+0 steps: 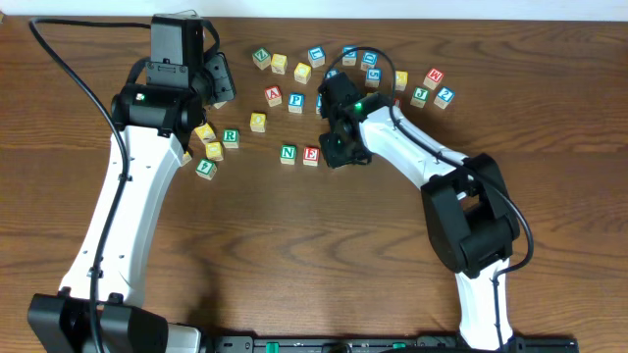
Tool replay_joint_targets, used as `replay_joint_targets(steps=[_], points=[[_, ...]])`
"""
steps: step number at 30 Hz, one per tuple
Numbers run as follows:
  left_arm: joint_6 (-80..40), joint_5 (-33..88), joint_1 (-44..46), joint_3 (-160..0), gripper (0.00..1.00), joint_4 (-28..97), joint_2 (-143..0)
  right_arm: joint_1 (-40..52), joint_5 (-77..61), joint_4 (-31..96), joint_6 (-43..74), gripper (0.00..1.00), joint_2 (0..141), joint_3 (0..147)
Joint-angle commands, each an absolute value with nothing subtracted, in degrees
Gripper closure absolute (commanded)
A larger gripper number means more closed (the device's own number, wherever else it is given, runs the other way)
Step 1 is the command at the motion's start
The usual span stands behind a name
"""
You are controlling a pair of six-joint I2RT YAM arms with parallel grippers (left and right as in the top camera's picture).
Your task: Spell out NEURIPS
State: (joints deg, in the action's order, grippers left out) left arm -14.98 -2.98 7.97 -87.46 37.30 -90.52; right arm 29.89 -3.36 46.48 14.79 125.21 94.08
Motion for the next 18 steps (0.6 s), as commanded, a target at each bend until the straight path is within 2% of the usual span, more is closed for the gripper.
replay_joint_targets(steps=[1,10,18], points=[[-14.7,-3.7,7.6,-87.0,0.45,37.5,-90.7,28.9,-3.1,46.5,27.4,0.66,125.7,94.7],[-14.7,-3.7,7.6,-85.7,0.44,37.7,-90.8,30.0,-3.6,45.2,33.6,0.68,125.7,94.7],[-14.7,-3.7,7.6,-85.7,0.45,37.7,-90.9,30.9,-3.6,44.4,35.4,0.6,125.7,94.7]])
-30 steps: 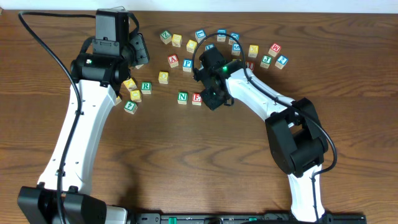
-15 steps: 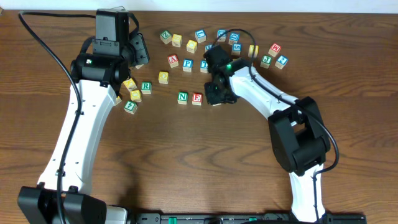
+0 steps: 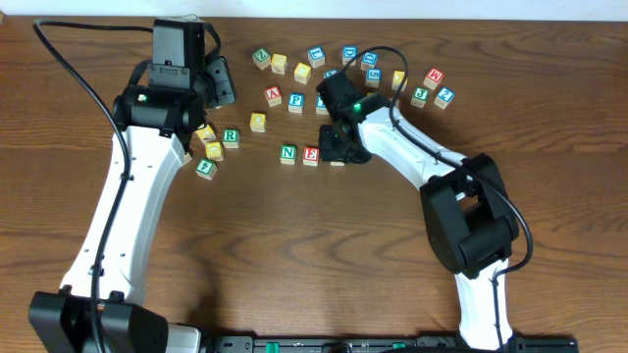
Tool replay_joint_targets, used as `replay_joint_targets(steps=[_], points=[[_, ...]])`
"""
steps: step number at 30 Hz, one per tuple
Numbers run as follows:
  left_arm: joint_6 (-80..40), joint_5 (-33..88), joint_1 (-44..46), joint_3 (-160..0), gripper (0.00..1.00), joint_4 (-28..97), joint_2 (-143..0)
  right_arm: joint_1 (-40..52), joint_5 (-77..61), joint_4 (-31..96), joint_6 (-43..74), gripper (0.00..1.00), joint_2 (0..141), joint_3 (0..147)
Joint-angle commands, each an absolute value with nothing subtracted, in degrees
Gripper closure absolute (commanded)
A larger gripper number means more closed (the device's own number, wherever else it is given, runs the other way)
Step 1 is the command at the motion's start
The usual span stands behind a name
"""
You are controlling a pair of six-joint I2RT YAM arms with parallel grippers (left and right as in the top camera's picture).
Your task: Spell out NEURIPS
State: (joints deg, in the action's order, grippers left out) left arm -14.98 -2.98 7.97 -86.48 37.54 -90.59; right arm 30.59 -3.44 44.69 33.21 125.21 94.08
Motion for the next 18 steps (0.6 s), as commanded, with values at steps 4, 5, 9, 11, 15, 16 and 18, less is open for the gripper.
replay_joint_targets(steps=[4,5,9,11,15,16,18], points=[[-14.7,-3.7,7.6,-85.7,0.44,37.7,-91.0,31.0,-3.7,44.5,35.6,0.57,125.7,94.7],[-14.7,-3.7,7.6,-85.7,0.45,37.7,-91.0,31.0,-3.9,44.5,35.6,0.56,125.7,94.7],[-15.0,-3.6,7.6,-85.7,0.45,37.9,-91.0,30.9,-4.3,44.3,35.1,0.49,125.6,94.8],[-15.2,-3.4,7.7,-85.7,0.45,38.4,-91.0,30.7,-5.6,44.6,33.0,0.48,125.2,95.2],[-15.2,-3.3,7.7,-85.7,0.44,39.7,-91.0,29.8,-6.2,46.2,30.5,0.43,123.7,96.3],[-15.2,-2.9,7.7,-85.7,0.45,40.1,-91.0,29.6,-6.2,46.6,29.8,0.41,123.3,96.5],[-15.2,-1.4,7.7,-85.7,0.45,40.8,-91.0,28.8,-6.2,48.1,29.0,0.4,122.3,97.1]])
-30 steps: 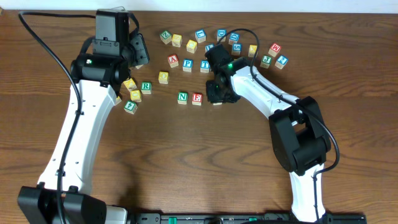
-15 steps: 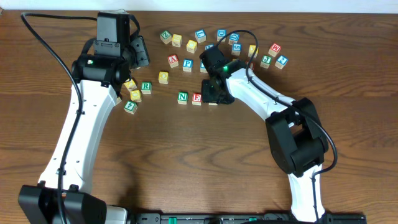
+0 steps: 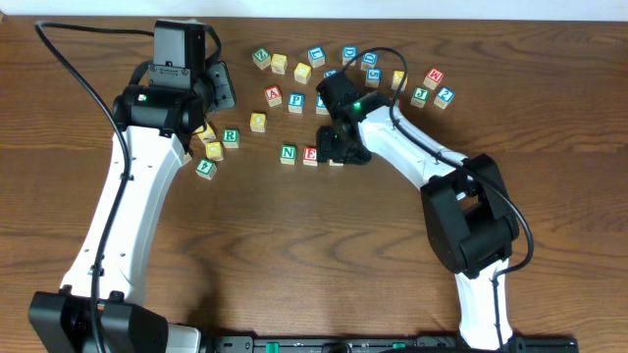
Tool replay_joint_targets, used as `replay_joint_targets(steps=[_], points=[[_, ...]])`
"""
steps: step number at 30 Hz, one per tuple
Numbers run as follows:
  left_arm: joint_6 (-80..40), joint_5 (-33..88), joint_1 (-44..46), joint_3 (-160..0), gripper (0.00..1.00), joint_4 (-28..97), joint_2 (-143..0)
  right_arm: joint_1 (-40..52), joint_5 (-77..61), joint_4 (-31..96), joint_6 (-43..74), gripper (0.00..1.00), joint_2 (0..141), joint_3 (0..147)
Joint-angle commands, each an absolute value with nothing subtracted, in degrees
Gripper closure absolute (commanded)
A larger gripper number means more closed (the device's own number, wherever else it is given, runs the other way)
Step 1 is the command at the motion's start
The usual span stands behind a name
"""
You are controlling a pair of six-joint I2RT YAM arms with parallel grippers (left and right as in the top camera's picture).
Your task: Spell out NEURIPS
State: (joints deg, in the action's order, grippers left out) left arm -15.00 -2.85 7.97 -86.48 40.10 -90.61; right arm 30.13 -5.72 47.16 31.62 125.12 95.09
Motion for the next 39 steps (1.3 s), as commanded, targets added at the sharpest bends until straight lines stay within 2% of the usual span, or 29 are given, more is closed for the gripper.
replay_joint_targets(steps=[1,6,11,15,21,39], points=[[-15.3,-0.4,7.7,-85.7,0.45,41.1,-91.0,28.4,-6.2,48.7,29.0,0.41,121.9,97.3],[-17.0,1.6,7.8,-85.6,0.49,43.8,-91.5,25.7,-6.3,52.0,29.1,0.51,120.6,97.3],[-17.9,3.7,7.9,-85.5,0.58,46.5,-94.4,24.0,-6.6,54.5,29.1,0.72,121.1,96.8],[-17.9,7.6,7.9,-85.5,0.75,46.5,-97.8,24.3,-6.5,53.5,29.1,0.82,121.1,95.7],[-17.8,8.6,7.9,-85.5,0.91,47.2,-101.2,24.5,-6.6,49.7,29.8,0.92,121.1,92.3],[-17.7,8.4,7.8,-85.5,0.91,46.6,-101.8,26.3,-6.9,42.7,29.8,0.91,122.3,88.8]])
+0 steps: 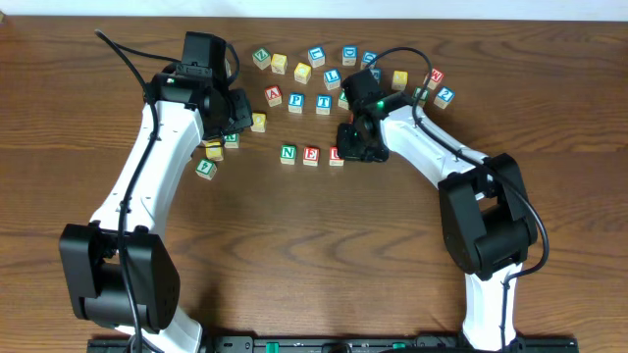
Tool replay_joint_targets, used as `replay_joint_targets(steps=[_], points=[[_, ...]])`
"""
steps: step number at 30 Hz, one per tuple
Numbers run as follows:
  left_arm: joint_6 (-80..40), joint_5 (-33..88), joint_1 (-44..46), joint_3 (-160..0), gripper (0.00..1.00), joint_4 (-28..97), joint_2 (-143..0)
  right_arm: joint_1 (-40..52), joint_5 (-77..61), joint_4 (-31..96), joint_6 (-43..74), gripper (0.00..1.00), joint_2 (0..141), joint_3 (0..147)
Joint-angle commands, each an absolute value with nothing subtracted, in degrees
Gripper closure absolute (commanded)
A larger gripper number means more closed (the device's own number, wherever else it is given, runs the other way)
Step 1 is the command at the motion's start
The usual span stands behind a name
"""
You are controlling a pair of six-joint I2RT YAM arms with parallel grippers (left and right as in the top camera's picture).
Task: Spell out NEURIPS
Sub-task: 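Push red U block flush against red E with right gripper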
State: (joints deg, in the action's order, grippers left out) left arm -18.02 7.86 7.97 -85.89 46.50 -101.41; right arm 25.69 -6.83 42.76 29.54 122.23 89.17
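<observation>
Three blocks lie in a row at mid-table: a green N (287, 152), a red E (311, 155) and a red U (336, 155). My right gripper (354, 147) sits just right of the U, open, and the block stands free beside E. My left gripper (236, 122) hangs over the green R block (232, 140), which is mostly hidden under it. The jaws look open with nothing in them. A blue P (296, 100) lies behind the row next to a red A (274, 95).
Several loose letter blocks are scattered along the back, from a green one (261, 59) to a blue one (444, 94). A yellow block (258, 122) lies right of the left gripper. A yellow block (212, 150) and a green block (205, 168) lie at front left.
My right gripper has drawn off to the right and the U block now shows beside E. The left arm has swung right and forward, from behind the blocks to over the R.
N and E lay in a row while my right gripper sat over the spot to the right of E, lowering there through the earlier moments. The left arm stayed at the back left. Now U stands beside E, the right gripper is off it, and the left is over R.
</observation>
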Motion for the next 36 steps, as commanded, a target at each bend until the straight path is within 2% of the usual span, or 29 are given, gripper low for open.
replay_joint_targets(steps=[1,24,36], points=[[-17.7,8.4,7.8,-85.5,0.91,46.4,-101.8,26.3,-6.9,42.7,29.8,0.9,122.3,88.8],[-17.7,8.4,7.8,-85.5,0.91,46.0,-101.8,28.4,-8.8,41.5,30.9,0.92,122.6,88.8],[-17.7,8.4,7.8,-85.5,0.92,46.0,-101.8,29.3,-9.1,40.6,36.4,0.95,123.4,88.8]])
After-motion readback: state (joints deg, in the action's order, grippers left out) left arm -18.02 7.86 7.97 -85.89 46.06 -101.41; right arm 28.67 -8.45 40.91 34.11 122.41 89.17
